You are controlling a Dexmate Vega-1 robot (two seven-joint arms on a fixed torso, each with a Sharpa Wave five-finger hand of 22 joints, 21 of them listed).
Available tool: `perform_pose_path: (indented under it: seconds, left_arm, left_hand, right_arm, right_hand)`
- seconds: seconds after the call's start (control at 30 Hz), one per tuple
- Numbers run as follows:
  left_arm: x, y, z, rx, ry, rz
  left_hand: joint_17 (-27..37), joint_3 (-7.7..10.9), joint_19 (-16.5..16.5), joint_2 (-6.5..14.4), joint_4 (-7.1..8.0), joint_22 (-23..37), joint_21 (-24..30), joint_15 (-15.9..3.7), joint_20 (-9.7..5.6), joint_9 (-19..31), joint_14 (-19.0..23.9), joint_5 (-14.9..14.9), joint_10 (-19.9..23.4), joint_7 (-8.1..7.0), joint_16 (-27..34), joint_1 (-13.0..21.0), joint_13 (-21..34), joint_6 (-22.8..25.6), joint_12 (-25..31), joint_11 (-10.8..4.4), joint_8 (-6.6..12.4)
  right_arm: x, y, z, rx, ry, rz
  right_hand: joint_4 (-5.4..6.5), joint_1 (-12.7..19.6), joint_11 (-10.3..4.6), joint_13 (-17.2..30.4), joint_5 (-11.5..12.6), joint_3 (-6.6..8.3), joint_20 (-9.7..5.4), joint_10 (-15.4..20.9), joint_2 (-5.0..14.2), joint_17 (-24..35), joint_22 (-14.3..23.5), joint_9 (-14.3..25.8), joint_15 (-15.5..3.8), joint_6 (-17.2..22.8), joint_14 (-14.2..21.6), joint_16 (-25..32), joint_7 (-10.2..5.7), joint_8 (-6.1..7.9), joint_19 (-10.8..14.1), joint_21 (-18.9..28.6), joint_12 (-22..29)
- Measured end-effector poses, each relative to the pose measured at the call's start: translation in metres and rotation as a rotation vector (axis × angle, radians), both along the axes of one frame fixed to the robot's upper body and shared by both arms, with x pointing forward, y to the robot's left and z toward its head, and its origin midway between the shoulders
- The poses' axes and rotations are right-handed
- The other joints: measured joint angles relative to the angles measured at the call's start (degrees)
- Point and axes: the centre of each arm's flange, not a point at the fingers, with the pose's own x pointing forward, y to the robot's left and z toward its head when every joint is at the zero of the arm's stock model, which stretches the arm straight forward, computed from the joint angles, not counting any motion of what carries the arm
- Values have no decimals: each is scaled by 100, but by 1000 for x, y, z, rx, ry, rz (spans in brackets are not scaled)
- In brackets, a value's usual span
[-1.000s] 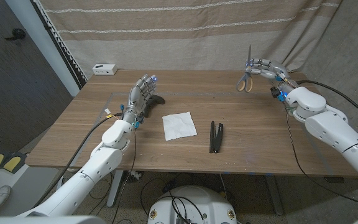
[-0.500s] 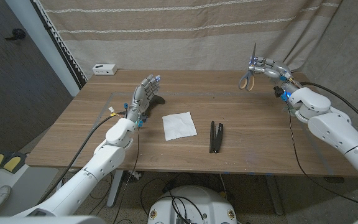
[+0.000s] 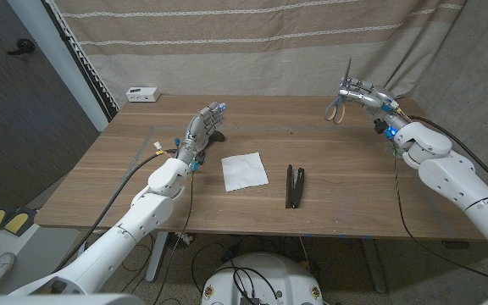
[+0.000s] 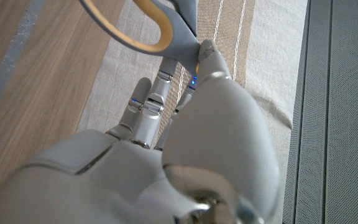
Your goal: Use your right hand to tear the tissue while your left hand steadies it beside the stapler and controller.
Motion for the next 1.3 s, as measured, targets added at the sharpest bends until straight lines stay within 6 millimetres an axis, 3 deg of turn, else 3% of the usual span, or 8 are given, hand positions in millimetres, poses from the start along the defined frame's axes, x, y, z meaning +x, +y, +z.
perform_pose_path:
  seconds: [0.07,0.2,0.3,0.63,0.97,1.13,1.3]
  left_arm:
    - [0,-1,1,6,0,-2]
    - [-1,-4,2,15,0,2]
    - [-1,-6,3,12,-4,13]
    - [-3,-8,2,1,-9,30]
    - [-4,-11,1,10,-9,31]
    - [-4,-13,3,17,-10,26]
    - [-4,-13,3,19,-10,25]
  left_hand:
    - [0,0,26,0,0,0,23,-1,-4,9,27,0,8,-10,23,0,0,-10,0,8,0]
    - [8,23,536,-98,22,53,213,-4,-13,9,417,-34,247,33,105,98,16,-50,92,69,-21]
    - [27,23,686,-98,22,56,253,-10,-9,9,563,-68,383,87,106,98,30,4,133,43,-21]
    - [26,-2,684,-128,47,55,253,-13,-10,9,566,-67,387,104,106,128,29,64,133,38,-21]
    - [52,-26,768,-130,71,83,253,-10,-32,8,890,-97,653,117,155,125,29,77,189,40,-21]
    - [53,-44,767,-152,89,94,253,-29,-31,8,910,-97,685,134,155,103,29,94,211,8,-23]
    - [53,-57,767,-175,102,109,253,-40,-31,8,981,-118,827,92,155,81,57,-255,233,9,-171]
  right_arm:
    - [1,0,-1,5,-5,15]
    - [3,2,0,18,-18,63]
    - [4,3,-1,25,-19,79]
    - [6,5,-1,43,-24,151]
    - [10,5,0,85,-23,168]
    - [8,14,1,51,-37,236]
    - [11,13,2,55,-36,234]
  right_hand:
    - [0,0,0,-1,-6,0,0,0,0,0,0,0,0,9,0,0,9,0,0,0,0]
    - [0,0,2,-1,-16,0,0,1,0,-1,0,0,0,9,0,0,9,0,0,0,22]
    - [0,0,11,-1,-16,0,0,39,0,0,0,0,0,9,0,0,9,0,0,0,22]
    - [0,1,19,2,3,0,0,68,-1,22,1,-1,0,32,0,22,-15,0,0,0,20]
    - [0,32,20,4,3,0,0,66,-32,21,1,-2,0,31,0,22,-15,-1,0,0,14]
    - [0,32,21,4,2,0,0,65,-32,20,1,-2,0,31,0,21,-14,-1,0,0,13]
    - [0,47,21,3,0,0,0,64,-47,19,1,-3,0,31,0,18,-14,0,0,0,11]
